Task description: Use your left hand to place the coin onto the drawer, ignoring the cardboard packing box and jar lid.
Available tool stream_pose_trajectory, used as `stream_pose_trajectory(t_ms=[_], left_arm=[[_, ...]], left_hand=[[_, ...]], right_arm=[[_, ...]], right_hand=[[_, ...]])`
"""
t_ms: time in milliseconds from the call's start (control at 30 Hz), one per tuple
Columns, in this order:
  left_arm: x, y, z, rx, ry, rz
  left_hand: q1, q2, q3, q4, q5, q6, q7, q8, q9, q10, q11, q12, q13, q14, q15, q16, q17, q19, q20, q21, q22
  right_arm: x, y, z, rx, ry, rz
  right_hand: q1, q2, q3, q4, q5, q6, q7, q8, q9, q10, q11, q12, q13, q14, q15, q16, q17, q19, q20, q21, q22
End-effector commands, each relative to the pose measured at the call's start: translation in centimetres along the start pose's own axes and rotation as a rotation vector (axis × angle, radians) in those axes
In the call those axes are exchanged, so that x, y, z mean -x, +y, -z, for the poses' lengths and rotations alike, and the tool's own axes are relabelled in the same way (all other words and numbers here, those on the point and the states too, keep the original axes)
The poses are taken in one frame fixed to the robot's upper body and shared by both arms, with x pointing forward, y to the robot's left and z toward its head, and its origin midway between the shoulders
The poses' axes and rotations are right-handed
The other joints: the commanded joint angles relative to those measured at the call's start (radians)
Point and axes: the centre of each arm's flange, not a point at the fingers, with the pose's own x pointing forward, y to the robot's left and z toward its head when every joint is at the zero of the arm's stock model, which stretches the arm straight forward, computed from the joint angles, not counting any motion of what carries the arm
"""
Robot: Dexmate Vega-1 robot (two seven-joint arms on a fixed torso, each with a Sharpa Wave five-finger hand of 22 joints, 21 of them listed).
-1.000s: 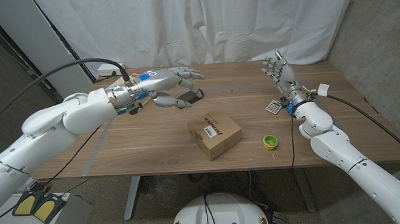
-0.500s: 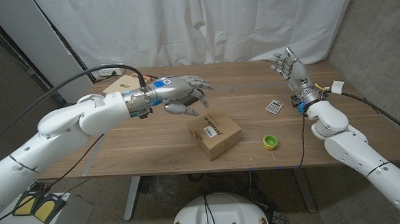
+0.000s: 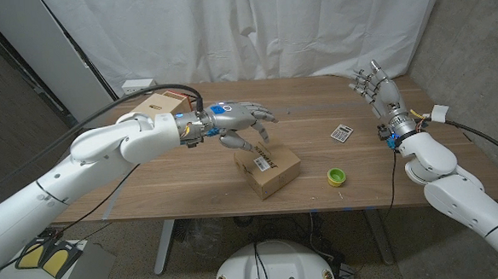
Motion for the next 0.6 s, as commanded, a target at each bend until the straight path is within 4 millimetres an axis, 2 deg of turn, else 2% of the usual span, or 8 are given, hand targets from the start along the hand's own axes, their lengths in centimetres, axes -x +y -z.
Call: stream_pose_trajectory(t_ms=[33,200,400,600], left_arm=[[-3.4,2.0,1.0,-0.043,-0.014,0.046],[-4.1,2.3,1.5,-0.024,-0.019,0.065],[-3.2,2.8,2.0,-0.017,0.028,0.056],[-2.5,2.0,2.8,0.038,0.060,0.069]], left_hand=[[0.001,0.015,-0.001,0.007,-0.002,0.009,0.010,-0.003,0.004,-0.002,0.004,0.004,0.002,-0.002,-0.048,0.003,0.002,-0.005,-0.012,0.003,0.001],[0.002,0.016,-0.001,0.007,-0.003,0.012,0.013,-0.005,0.005,-0.002,0.005,0.005,0.002,-0.003,-0.042,0.003,0.002,-0.007,-0.012,0.004,0.001],[0.007,0.018,0.000,0.005,-0.004,0.012,0.014,-0.008,0.005,-0.006,0.006,0.005,0.002,-0.008,-0.038,0.003,0.002,-0.011,-0.010,0.004,0.001],[0.009,0.019,0.000,0.004,-0.005,0.014,0.014,-0.009,0.005,-0.008,0.008,0.005,0.002,-0.009,-0.036,0.003,0.001,-0.013,-0.008,0.004,0.001]], right_arm=[[2.2,-0.4,0.1,-0.002,-0.026,-0.026],[2.5,-0.4,0.4,-0.013,-0.031,0.004],[0.9,-0.3,0.0,-0.011,-0.018,-0.001],[-0.4,-0.6,-0.9,0.000,-0.023,0.014]], right_hand=[[-0.010,-0.001,-0.007,0.002,0.006,0.001,0.005,-0.001,0.003,-0.001,0.007,0.004,0.005,0.001,0.009,0.003,0.002,0.001,0.004,-0.003,0.001],[-0.012,-0.002,-0.008,0.003,0.006,0.000,0.008,-0.001,0.003,-0.002,0.009,0.003,0.005,-0.001,0.011,0.003,0.002,-0.001,0.005,-0.003,0.001],[-0.014,-0.002,-0.009,0.003,0.006,-0.001,0.009,-0.001,0.003,-0.003,0.010,0.003,0.005,-0.003,0.013,0.002,0.002,-0.002,0.005,-0.004,0.001],[-0.016,-0.002,-0.010,0.004,0.006,0.000,0.009,-0.001,0.003,-0.003,0.011,0.003,0.005,-0.003,0.013,0.003,0.002,-0.004,0.004,-0.005,0.001]])
